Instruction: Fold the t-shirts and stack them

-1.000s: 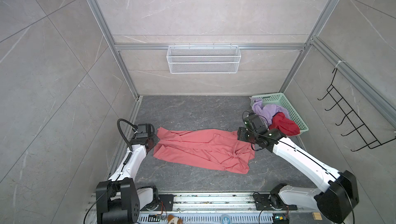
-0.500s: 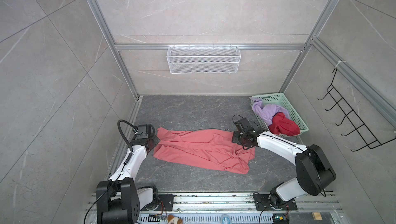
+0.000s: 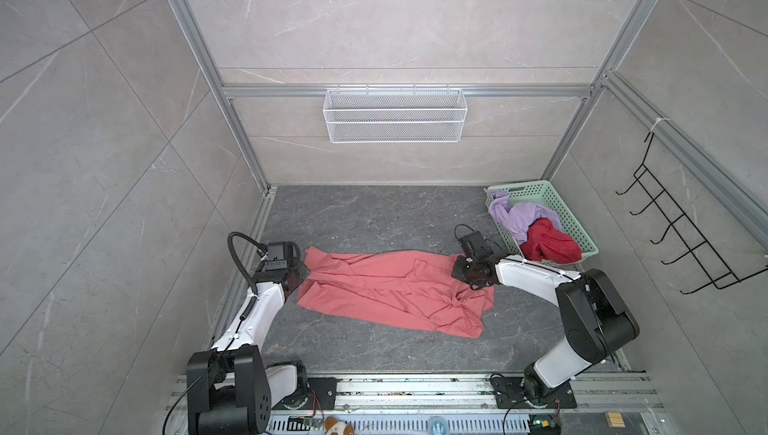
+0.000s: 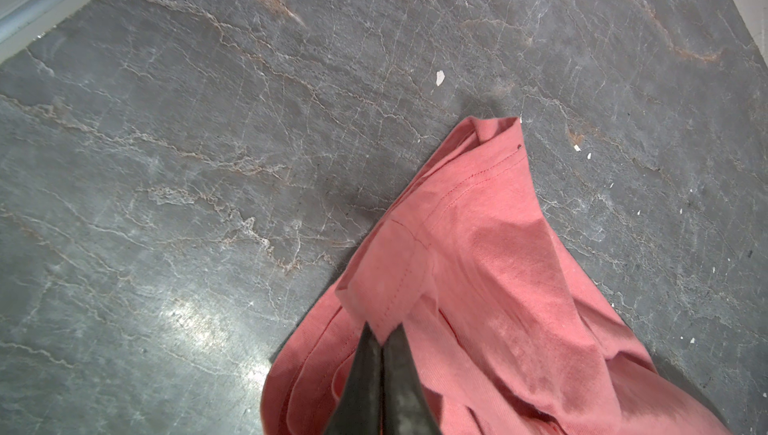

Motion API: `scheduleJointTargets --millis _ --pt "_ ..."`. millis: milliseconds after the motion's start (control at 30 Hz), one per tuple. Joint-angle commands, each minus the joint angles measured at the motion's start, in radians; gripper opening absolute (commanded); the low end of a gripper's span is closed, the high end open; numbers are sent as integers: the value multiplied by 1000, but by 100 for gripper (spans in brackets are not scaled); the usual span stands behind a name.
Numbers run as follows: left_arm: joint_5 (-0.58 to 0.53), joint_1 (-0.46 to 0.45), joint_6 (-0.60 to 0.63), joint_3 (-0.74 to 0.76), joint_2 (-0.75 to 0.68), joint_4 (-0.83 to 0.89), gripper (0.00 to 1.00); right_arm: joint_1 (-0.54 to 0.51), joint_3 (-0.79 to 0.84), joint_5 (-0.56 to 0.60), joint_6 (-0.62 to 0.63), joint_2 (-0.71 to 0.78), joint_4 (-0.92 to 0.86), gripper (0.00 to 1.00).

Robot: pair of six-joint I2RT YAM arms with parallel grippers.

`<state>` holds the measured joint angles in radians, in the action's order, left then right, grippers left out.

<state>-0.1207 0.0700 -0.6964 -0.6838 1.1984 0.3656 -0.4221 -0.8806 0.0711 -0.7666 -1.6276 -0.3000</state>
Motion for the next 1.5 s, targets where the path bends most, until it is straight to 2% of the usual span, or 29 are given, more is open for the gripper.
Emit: scheduleJointTargets --millis 0,200,333,600,733,867,1067,1167,1333,1467 --pt "9 2 -8 -1 -19 -16 0 -1 -11 44 16 51 -50 0" --pt "8 2 28 -92 -85 19 0 -1 -136 159 133 277 -223 0" --pt "4 2 62 -186 -141 51 0 -1 -260 219 270 411 -290 0" --pt "44 2 172 -508 -162 121 0 0 -639 294 536 425 -303 0" --pt "51 2 224 -688 -180 142 0 -1 -878 239 648 412 -277 0" --pt "73 2 261 -825 -220 157 0 -1 -1133 151 709 398 -336 0" --pt "74 2 304 -922 -351 159 0 -1 -1419 13 789 413 -428 0" --pt "62 2 326 -948 -415 149 0 -1 -1549 -2 821 402 -482 0" --pt "46 2 362 -999 -465 146 0 -2 -1686 10 881 379 -526 0" --pt "40 2 373 -1007 -451 138 0 -2 -1662 35 923 379 -487 0"
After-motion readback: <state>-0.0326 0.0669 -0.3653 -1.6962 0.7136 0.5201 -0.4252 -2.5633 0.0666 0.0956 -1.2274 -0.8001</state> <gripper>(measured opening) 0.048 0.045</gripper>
